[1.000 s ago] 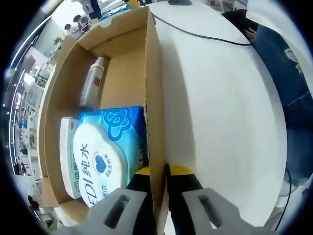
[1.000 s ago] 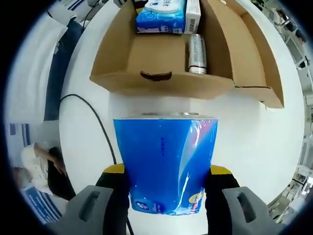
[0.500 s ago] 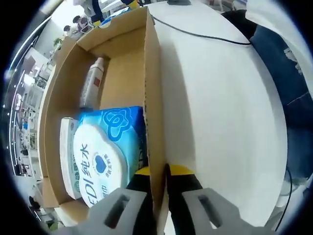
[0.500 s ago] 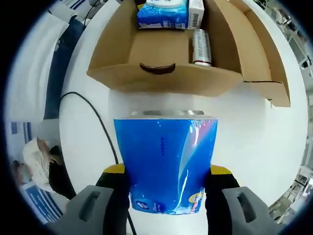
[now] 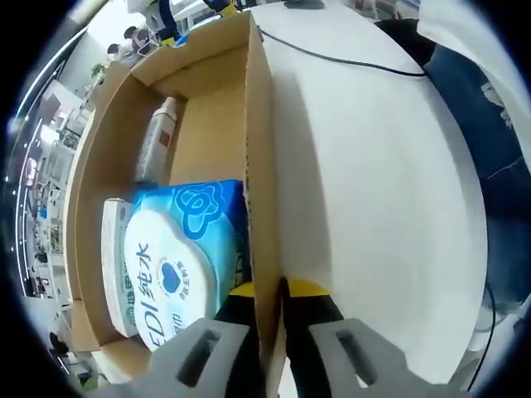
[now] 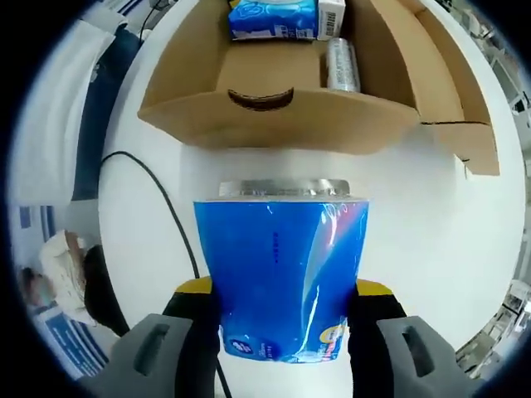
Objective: Operate the shoe box by opening the lid, removing the specified soft item, and placing it in the target area until the item is outside and the box remains undamaged.
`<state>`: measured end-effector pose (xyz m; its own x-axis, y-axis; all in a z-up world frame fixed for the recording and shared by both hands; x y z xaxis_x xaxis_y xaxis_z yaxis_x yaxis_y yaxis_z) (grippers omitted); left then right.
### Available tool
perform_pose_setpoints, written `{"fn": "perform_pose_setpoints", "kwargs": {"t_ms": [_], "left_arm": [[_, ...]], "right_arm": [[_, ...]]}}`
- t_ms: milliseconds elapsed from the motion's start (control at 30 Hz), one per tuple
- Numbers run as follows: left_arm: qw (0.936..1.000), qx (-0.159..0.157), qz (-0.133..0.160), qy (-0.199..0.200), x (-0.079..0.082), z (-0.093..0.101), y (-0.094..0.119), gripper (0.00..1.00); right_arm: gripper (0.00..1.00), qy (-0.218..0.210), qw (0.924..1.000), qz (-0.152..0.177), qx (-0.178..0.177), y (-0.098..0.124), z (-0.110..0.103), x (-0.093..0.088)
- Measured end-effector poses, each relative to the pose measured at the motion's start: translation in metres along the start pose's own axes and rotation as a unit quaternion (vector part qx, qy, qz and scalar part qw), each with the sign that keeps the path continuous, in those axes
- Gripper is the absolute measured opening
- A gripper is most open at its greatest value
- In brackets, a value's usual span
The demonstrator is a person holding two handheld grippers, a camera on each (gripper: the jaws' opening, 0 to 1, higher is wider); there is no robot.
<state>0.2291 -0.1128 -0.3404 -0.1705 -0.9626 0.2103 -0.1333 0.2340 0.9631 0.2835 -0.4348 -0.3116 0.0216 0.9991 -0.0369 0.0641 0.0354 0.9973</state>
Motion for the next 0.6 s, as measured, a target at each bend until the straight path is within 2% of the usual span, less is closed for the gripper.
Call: {"fn": "perform_pose_setpoints", "kwargs": {"t_ms": [600], "left_arm": [[1.0000,0.000,0.000,0.000,-0.0001,0.0006,0.0002,0.02]], "right_arm": [[0.60,-0.004,1.0000,0.001,0.001,-0.0010,-0.0015,0.0034]]}}
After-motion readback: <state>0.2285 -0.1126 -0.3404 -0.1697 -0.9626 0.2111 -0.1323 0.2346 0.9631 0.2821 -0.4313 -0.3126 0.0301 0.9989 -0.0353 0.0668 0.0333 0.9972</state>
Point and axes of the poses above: the point that each gripper's makers call its tool centre point, and the gripper's own axes: y roughly backward along the fingers, z roughly to its right, x roughly out of its top, the point moved 3 cm from there along y, roughly backward along the fingers
